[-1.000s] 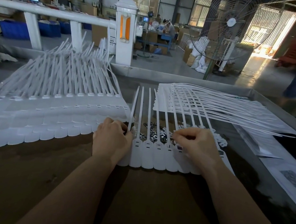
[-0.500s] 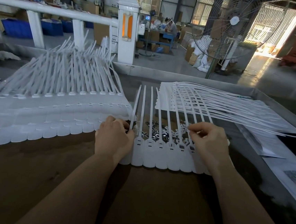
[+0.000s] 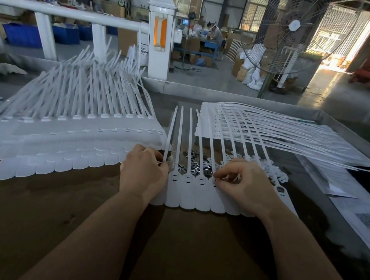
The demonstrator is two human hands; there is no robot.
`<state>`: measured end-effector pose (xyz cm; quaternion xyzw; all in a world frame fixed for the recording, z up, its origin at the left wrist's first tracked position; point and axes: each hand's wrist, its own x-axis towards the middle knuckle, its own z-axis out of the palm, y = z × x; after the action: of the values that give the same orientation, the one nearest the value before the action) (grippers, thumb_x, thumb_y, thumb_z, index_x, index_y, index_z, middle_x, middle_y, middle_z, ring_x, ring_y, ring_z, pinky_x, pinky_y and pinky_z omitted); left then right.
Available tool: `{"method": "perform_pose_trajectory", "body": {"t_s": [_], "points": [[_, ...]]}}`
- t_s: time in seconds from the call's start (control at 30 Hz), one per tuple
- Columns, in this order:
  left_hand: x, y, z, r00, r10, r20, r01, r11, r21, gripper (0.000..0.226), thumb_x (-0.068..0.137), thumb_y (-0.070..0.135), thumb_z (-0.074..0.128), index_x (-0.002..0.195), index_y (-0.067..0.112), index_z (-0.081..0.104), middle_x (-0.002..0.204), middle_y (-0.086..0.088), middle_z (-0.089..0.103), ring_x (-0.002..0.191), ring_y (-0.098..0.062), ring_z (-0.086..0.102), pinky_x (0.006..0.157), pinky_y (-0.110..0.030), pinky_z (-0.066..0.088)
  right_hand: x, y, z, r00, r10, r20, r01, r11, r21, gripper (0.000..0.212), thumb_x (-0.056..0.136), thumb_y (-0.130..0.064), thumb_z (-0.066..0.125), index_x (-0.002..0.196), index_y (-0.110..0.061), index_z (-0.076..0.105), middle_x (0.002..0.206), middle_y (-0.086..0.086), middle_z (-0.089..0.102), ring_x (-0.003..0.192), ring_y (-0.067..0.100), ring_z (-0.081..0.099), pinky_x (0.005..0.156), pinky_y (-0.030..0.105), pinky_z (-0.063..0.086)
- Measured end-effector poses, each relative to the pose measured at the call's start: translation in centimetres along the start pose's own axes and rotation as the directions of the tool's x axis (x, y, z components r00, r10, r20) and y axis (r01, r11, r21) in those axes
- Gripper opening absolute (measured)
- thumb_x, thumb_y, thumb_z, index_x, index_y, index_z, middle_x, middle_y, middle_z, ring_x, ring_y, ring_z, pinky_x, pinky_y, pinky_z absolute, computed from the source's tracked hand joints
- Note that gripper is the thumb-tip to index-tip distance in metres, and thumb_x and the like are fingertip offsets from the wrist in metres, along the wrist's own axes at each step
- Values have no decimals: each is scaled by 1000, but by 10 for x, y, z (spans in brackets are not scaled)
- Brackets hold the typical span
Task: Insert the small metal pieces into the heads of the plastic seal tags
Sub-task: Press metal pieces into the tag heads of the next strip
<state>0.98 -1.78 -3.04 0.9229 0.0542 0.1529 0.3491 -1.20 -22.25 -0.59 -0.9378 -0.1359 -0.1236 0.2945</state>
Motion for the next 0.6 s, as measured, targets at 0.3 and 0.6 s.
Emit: {"method": "perform_pose_trajectory", "body": {"t_s": [0.3, 0.6], "points": [[1, -1, 0, 1000, -1, 0, 1, 1000, 8, 28, 87, 31, 60, 107, 13, 65, 111, -6, 53, 105, -24, 49, 95, -42, 42, -1, -4, 0, 1000, 2, 8, -2, 1000, -8, 15, 78, -13, 71, 74, -26, 65, 75, -18, 58, 70, -1, 53, 62, 5, 40], [1, -1, -1, 1000, -4, 0, 4, 1000, -1, 26, 86, 31, 60, 105, 14, 66, 111, -6, 53, 105, -24, 50, 95, -43, 42, -1, -6, -3, 998, 36, -50, -24, 975, 219, 12, 82, -6, 67, 89, -15, 71, 77, -14, 64, 72, -9, 59, 64, 3, 44]]}}
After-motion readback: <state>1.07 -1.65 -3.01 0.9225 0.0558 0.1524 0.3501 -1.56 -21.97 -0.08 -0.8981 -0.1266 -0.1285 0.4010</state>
